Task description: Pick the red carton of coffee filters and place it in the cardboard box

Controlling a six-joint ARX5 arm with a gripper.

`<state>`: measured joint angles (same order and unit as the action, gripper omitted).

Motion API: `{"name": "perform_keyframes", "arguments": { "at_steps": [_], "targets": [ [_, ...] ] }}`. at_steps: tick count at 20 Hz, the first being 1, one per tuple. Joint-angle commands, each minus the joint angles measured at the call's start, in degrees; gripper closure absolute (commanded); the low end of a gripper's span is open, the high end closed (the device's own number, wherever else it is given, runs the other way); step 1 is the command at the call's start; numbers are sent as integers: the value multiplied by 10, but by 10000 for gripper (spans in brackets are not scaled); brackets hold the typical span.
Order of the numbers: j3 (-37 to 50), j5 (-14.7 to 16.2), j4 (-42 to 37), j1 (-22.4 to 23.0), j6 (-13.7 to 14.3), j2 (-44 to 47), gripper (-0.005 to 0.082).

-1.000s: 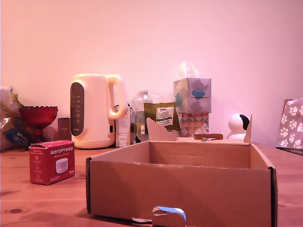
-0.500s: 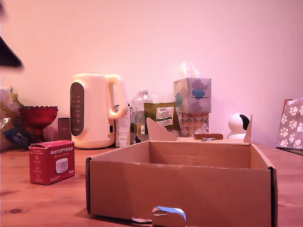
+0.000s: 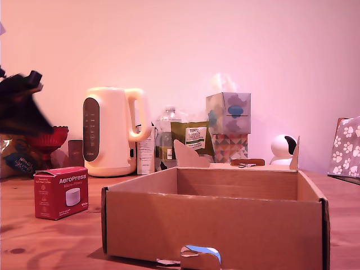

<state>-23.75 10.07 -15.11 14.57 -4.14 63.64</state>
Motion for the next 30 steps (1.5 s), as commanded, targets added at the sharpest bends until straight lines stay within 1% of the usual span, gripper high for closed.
{"name": "perform_keyframes", "arguments": {
  "at_steps": [1, 2, 5, 7, 9, 10, 11, 12, 17, 18, 19, 20, 21, 22, 23, 26, 30],
  "targets": [
    [10, 0, -13, -2, 14, 12, -8],
    [10, 1, -18, -2, 26, 18, -8],
    [10, 0, -43, 0, 32, 49, -8],
    [10, -1, -73, 3, 38, 82, -8],
    [10, -13, -112, 3, 48, 119, -8],
    [10, -16, -129, 3, 49, 137, -8],
    [10, -16, -143, 3, 59, 157, -8],
    [10, -15, -157, 3, 62, 178, -8],
    [0, -14, -186, 3, 62, 259, -2],
    [-2, -13, -191, 3, 62, 271, 35],
    [-5, -10, -197, 3, 62, 278, 123],
    [-8, -9, -196, 3, 62, 279, 268],
    [-10, -4, -197, 3, 62, 279, 435],
    [-12, 1, -199, 3, 62, 277, 549],
    [-15, 1, -197, 3, 62, 274, 577],
    [-18, 2, -176, 3, 61, 242, 576],
    [-18, 2, -90, 3, 61, 123, 576]
  ]
}}
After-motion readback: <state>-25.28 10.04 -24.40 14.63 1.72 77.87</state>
